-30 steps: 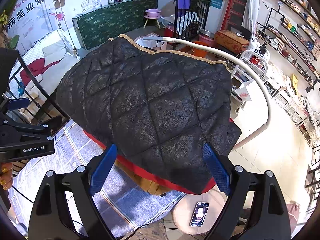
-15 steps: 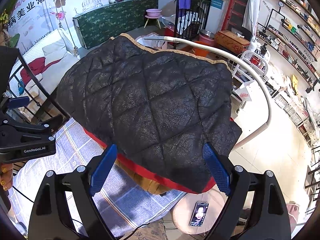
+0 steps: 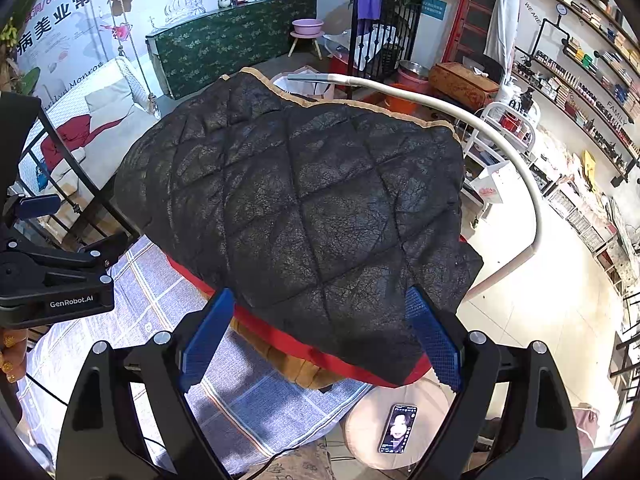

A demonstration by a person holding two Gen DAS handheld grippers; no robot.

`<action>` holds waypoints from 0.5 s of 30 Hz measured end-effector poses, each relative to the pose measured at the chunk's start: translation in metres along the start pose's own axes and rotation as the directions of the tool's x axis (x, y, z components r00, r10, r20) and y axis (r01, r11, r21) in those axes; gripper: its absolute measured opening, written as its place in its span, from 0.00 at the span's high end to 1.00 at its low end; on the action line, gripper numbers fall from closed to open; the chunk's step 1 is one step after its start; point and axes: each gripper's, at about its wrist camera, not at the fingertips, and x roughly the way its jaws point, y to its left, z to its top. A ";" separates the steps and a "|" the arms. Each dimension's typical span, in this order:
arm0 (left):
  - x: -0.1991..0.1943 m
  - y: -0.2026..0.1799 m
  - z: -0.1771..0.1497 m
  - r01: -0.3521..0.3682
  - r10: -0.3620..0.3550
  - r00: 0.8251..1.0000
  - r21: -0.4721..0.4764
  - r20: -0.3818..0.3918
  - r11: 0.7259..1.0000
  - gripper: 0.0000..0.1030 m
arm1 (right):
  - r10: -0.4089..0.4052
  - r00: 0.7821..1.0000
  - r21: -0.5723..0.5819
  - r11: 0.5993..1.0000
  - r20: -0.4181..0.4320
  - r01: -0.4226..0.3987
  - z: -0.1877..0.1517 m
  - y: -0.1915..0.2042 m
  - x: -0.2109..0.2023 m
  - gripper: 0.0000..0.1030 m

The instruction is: Fold large clothes

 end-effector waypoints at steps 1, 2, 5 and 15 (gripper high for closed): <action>0.000 0.000 0.000 0.000 0.000 1.000 0.000 0.000 1.000 0.06 | 0.001 1.000 0.000 1.000 0.001 -0.001 0.000 0.000 0.000 0.16; 0.000 0.000 0.000 0.000 0.000 1.000 0.000 0.001 1.000 0.06 | 0.000 1.000 0.001 1.000 0.000 0.000 -0.001 0.000 0.000 0.16; 0.000 -0.001 -0.001 0.001 -0.001 1.000 0.003 0.002 1.000 0.06 | 0.000 1.000 0.001 1.000 0.001 0.000 -0.001 0.000 0.000 0.16; 0.000 -0.006 -0.004 0.002 -0.002 1.000 0.015 0.002 1.000 0.06 | 0.001 1.000 0.002 1.000 0.002 -0.001 0.000 0.000 0.001 0.16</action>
